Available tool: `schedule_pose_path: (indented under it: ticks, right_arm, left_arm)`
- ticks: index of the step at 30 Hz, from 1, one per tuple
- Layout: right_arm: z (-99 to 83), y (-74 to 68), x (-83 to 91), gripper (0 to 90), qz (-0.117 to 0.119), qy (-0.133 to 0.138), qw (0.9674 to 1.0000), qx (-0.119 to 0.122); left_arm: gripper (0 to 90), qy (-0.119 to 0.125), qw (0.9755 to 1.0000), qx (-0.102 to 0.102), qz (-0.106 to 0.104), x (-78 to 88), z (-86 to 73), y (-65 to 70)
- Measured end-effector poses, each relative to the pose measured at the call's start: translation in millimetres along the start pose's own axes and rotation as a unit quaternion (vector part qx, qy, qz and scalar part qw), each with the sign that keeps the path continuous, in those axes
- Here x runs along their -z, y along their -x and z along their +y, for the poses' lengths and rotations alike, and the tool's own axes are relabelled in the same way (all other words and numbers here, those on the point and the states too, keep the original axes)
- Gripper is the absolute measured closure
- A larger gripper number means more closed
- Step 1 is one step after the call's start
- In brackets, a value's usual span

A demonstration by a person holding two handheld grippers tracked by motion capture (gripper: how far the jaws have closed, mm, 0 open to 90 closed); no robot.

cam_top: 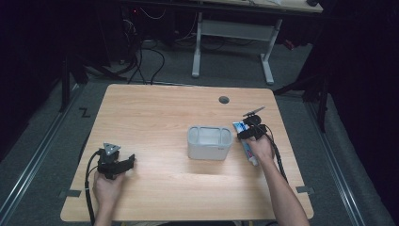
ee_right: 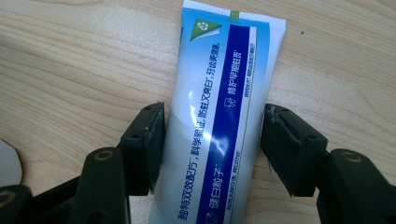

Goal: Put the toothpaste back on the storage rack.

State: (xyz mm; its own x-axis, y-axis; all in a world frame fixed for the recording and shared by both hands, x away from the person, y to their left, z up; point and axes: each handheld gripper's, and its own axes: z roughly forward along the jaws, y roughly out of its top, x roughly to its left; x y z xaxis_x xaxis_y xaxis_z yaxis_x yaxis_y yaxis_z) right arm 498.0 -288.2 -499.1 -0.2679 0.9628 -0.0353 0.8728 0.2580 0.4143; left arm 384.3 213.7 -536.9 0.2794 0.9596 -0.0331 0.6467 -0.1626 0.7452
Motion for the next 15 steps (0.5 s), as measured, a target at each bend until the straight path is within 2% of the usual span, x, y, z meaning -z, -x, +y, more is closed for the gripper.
schedule_pose_path:
  ticks: [7,15]
  right_arm:
    - [1.1,1.7,-2.1,40.4,0.006,-0.008,0.9999,-0.006]
    - [1.3,3.6,1.5,55.0,0.017,-0.011,0.9998,-0.007]
  left_arm:
    - [28.9,0.000,1.0000,-0.002,0.000,-0.2,0.0,0.5]
    - [28.8,0.000,1.0000,-0.002,0.000,-0.2,0.0,0.4]
